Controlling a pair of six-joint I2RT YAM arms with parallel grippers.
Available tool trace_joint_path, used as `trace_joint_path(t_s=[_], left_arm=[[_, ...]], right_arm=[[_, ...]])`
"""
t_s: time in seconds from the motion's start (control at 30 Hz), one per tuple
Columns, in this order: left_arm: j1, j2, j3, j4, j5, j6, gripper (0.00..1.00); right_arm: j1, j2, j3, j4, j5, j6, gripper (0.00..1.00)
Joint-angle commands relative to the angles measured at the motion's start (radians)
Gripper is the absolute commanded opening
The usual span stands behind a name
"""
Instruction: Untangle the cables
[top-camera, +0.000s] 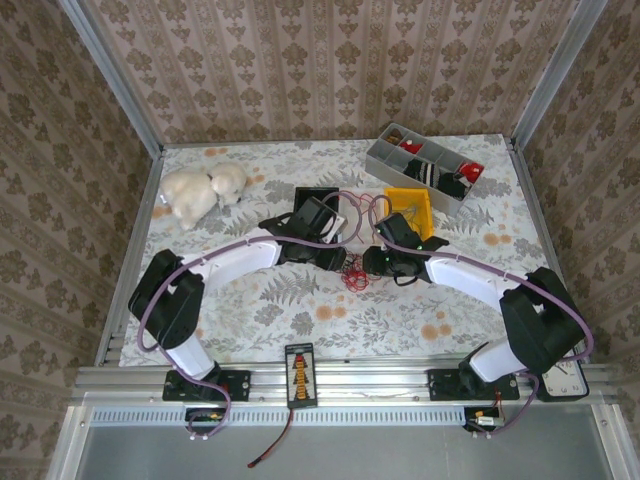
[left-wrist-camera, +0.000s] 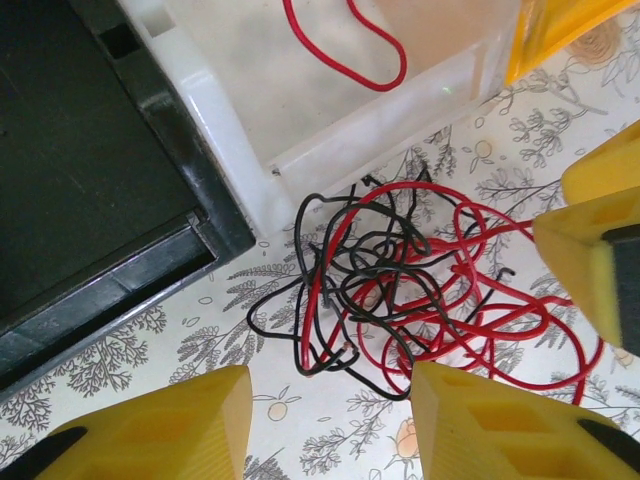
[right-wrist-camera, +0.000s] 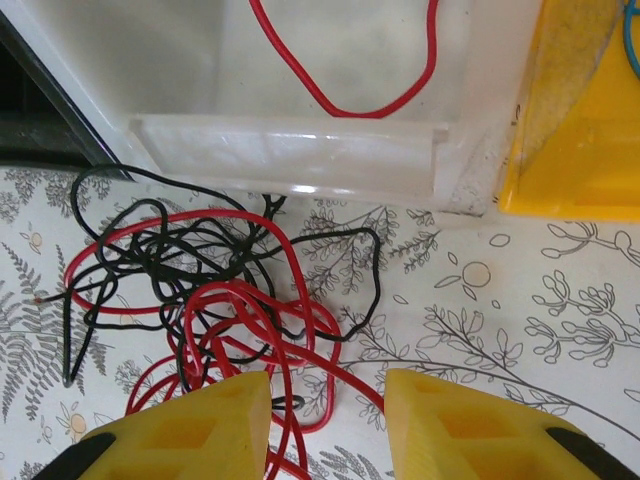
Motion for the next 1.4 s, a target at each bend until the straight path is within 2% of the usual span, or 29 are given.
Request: trace_joint_path(t_s=[0.0, 0.27, 0.6, 0.63, 0.67, 0.77, 0.87, 0.93, 1.07, 1.17, 1.27, 1.37], left_arm=[[-0.008, 0.02, 0.023, -0.021, -0.022, 0.024, 0.45], [-0.024, 0.077, 0.048, -0.018, 0.0, 0.036, 0.39], [-0.026, 0.137, 0.055, -0.03, 0.012, 0.044, 0.33], [-0.026, 0.143, 0.057, -0.03, 0.012, 0.044, 0.31], [-0.026, 0.148, 0.057, -0.03, 0.012, 0.044, 0.3], [-0.025, 0.159, 0.06, -0.03, 0.011, 0.041, 0.21], [-0.025, 0.161, 0.061, -0.032, -0.006, 0.032, 0.07], [-0.024, 0.156, 0.052, -0.027, -0.026, 0.022, 0.0], [-0.012, 0.129, 0.013, -0.01, -0.054, -0.01, 0.0], [0.006, 0.093, -0.039, 0.0, -0.059, -0.034, 0.0], [0.024, 0.049, -0.097, 0.007, -0.058, -0.048, 0.0], [0.043, -0.004, -0.153, 0.008, -0.065, -0.061, 0.0]], right_arm=[[-0.002, -0.009, 0.018, 0.026, -0.032, 0.015, 0.35], [-0.003, 0.035, 0.004, 0.084, -0.101, 0.031, 0.34], [-0.003, 0.074, 0.014, 0.048, -0.116, 0.018, 0.31], [-0.003, 0.073, 0.013, 0.048, -0.108, 0.02, 0.3], [-0.003, 0.071, 0.013, 0.048, -0.104, 0.021, 0.24], [-0.004, 0.055, 0.009, 0.051, -0.066, 0.034, 0.08], [-0.006, 0.023, 0.009, 0.051, -0.029, 0.038, 0.0], [-0.01, -0.007, 0.012, 0.04, 0.002, 0.039, 0.0], [-0.029, -0.073, 0.01, 0.012, 0.062, 0.043, 0.0], [-0.055, -0.145, 0.01, -0.04, 0.157, 0.065, 0.0], [-0.108, -0.188, 0.01, -0.109, 0.254, 0.1, 0.0], [-0.184, -0.228, -0.007, -0.149, 0.3, 0.125, 0.0]])
